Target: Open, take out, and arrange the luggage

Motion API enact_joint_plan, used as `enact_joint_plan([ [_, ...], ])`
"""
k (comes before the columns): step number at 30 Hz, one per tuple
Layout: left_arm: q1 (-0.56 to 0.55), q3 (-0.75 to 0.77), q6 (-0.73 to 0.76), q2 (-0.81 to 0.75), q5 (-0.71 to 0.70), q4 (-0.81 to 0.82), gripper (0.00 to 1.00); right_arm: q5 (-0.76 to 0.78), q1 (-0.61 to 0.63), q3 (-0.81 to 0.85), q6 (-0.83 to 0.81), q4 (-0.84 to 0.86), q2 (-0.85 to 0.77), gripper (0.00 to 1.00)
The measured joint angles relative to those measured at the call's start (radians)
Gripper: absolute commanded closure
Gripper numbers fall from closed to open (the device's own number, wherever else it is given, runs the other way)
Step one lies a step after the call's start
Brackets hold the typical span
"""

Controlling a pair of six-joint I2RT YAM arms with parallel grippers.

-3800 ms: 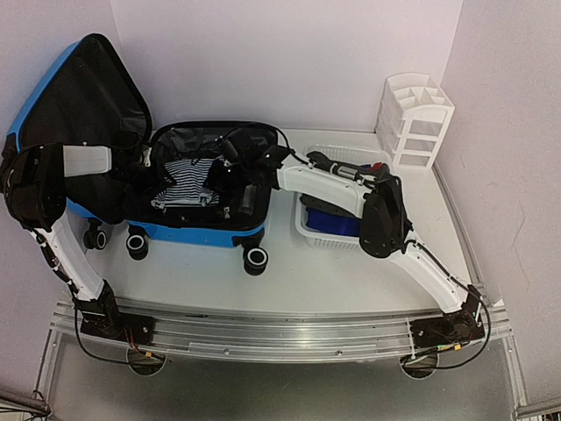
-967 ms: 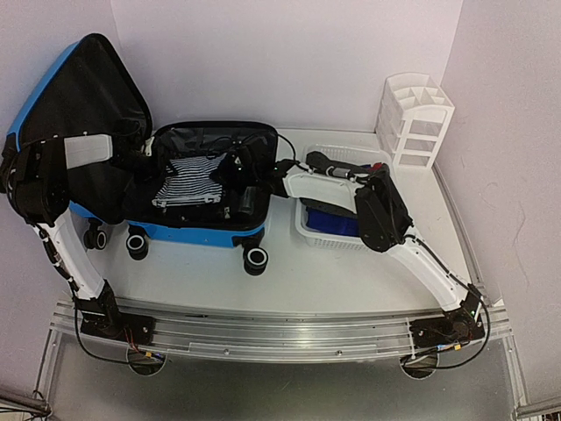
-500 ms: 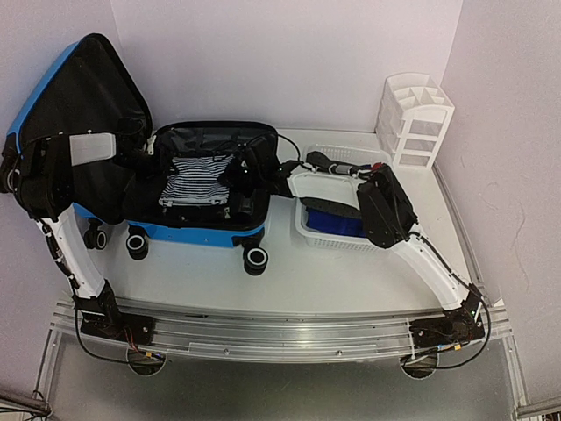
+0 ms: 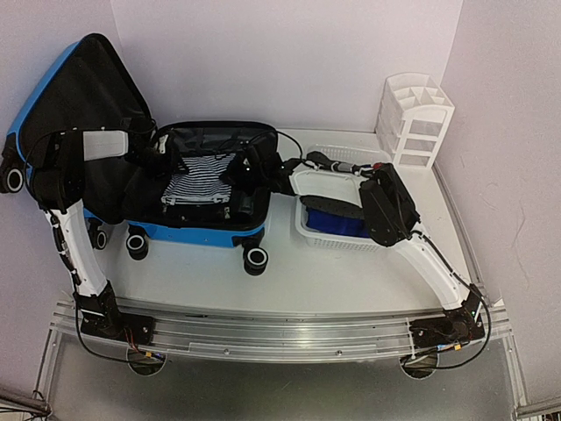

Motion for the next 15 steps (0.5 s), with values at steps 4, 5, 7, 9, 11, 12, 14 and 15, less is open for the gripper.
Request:
enact_joint_plan([
  [4,-0.001,0.005,0.004,0.005,0.002,-0.001,0.83,0.0,-0.001,0.0,0.0,-0.001,-0.001,1.0],
  [5,-0.001,0.009,0.0,0.005,0.005,-0.002,0.85,0.0,-0.001,0.0,0.0,-0.002,-0.001,1.0],
  [7,-0.002,0.016,-0.001,0.005,0.011,-0.006,0.89,0.0,-0.002,0.0,0.0,-0.003,-0.001,1.0],
  [9,-0.003,0.019,-0.003,0.004,0.015,-0.009,0.92,0.0,-0.002,0.0,0.0,-0.003,-0.001,1.0],
  [11,-0.007,0.02,-0.002,0.002,0.016,-0.011,0.97,0.0,-0.003,0.0,-0.003,-0.004,-0.001,1.0],
  [12,-0.008,0.021,-0.003,0.001,0.016,-0.013,0.99,0.0,-0.003,0.0,-0.005,-0.005,-0.001,1.0],
  [14,-0.012,0.031,0.001,-0.001,0.017,-0.027,1.0,0.0,-0.003,0.0,-0.012,-0.007,-0.002,1.0],
  [15,-0.014,0.036,0.001,-0.003,0.018,-0.033,1.0,0.0,-0.003,0.0,-0.015,-0.008,-0.002,1.0],
])
